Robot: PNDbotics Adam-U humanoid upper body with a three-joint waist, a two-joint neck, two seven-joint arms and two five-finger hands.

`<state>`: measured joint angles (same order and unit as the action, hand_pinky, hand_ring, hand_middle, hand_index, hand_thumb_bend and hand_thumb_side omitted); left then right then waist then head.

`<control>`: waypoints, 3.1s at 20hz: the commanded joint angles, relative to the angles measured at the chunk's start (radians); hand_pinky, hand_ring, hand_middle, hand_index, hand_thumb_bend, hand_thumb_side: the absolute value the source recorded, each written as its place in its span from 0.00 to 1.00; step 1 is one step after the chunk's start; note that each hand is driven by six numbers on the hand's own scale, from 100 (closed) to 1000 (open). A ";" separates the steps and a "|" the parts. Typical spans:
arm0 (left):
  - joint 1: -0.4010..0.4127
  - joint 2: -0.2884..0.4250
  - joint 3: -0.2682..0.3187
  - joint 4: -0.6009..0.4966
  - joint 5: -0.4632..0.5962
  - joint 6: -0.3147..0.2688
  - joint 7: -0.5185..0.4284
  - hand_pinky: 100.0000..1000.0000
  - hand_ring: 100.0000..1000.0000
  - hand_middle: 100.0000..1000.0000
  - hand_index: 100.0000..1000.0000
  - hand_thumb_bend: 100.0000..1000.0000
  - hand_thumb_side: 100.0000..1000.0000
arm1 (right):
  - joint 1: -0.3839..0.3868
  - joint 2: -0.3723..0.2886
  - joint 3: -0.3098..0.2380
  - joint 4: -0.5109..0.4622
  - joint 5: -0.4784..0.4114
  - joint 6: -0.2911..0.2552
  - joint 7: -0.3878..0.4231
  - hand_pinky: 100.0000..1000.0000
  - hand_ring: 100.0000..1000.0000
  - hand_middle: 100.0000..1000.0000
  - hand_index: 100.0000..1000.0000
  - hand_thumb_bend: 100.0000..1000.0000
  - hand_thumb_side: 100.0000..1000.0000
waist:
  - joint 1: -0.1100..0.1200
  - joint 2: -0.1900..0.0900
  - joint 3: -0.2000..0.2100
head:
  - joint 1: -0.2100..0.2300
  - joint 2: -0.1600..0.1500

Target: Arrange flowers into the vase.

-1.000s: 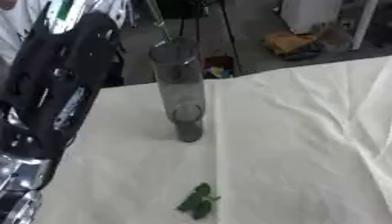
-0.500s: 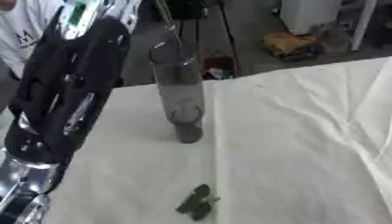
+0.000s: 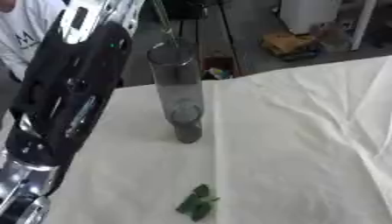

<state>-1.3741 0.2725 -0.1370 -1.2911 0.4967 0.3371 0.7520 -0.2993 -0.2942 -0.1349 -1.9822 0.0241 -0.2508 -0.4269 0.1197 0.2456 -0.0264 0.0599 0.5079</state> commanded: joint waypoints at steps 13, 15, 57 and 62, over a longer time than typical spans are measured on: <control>0.000 -0.008 0.023 0.058 -0.016 0.154 0.155 0.00 0.00 0.00 0.00 0.00 0.73 | -0.012 -0.007 -0.004 -0.018 -0.008 0.001 0.006 0.74 0.58 0.42 0.81 0.00 0.92 | -0.005 -0.012 -0.009 | 0.009 -0.008; 0.003 -0.010 0.026 0.073 -0.019 0.149 0.155 0.00 0.00 0.00 0.00 0.00 0.73 | -0.012 -0.007 -0.004 -0.018 -0.009 0.002 0.006 0.74 0.58 0.42 0.81 0.00 0.92 | -0.004 -0.011 -0.011 | 0.009 -0.009; 0.026 -0.037 0.012 0.147 0.000 0.176 0.155 0.14 0.01 0.04 0.00 0.00 0.78 | -0.010 -0.002 -0.002 -0.018 -0.015 0.014 0.011 0.75 0.58 0.41 0.82 0.00 0.93 | 0.002 -0.002 -0.010 | 0.013 -0.022; 0.032 -0.036 0.005 0.151 -0.011 0.184 0.155 0.22 0.17 0.18 0.00 0.00 0.77 | -0.009 -0.001 -0.002 -0.018 -0.015 0.017 0.009 0.75 0.58 0.41 0.82 0.00 0.93 | 0.005 -0.004 -0.012 | 0.013 -0.025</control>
<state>-1.3244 0.2198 -0.1321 -1.1305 0.4921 0.3491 0.7400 -0.2994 -0.2867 -0.1349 -1.9822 0.0147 -0.2355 -0.4168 0.1314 0.2645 -0.0378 0.0717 0.4911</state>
